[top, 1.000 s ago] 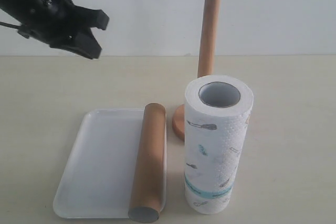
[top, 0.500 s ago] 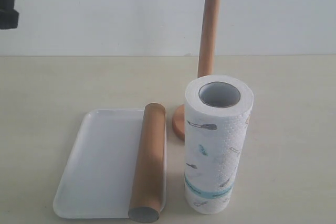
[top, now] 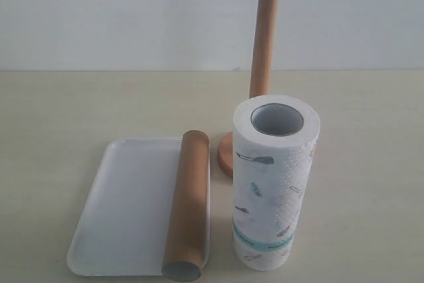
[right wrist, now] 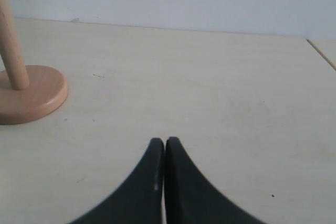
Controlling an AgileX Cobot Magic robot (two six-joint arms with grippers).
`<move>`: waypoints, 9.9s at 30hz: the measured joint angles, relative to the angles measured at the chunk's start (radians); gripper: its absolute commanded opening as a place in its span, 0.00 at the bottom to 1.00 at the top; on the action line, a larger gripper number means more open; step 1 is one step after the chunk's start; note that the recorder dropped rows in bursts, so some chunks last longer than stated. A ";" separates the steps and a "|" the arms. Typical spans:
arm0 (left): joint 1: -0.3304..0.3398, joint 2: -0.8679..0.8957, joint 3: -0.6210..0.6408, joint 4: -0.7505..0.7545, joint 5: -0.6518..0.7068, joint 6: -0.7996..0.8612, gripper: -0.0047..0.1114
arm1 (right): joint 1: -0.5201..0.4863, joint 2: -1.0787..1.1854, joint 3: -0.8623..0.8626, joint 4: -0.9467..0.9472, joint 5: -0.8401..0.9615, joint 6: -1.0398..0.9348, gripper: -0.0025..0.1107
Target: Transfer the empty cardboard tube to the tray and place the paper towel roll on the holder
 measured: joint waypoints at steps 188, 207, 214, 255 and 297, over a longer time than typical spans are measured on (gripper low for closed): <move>0.281 -0.605 0.634 0.107 -0.117 0.090 0.08 | 0.261 1.142 -0.102 -0.768 -1.219 0.493 0.94; 0.281 -0.605 0.634 0.107 -0.117 0.090 0.08 | 0.261 1.578 -0.266 -0.739 -1.524 0.323 0.82; 0.281 -0.605 0.634 0.107 -0.117 0.090 0.08 | 0.261 1.581 -0.291 -0.806 -1.543 0.420 0.30; 0.281 -0.605 0.634 0.107 -0.117 0.090 0.08 | 0.333 1.020 -1.118 -0.527 -0.513 0.639 0.02; 0.281 -0.605 0.634 0.107 -0.117 0.090 0.08 | 0.580 1.486 -1.582 -0.550 -0.032 0.540 0.02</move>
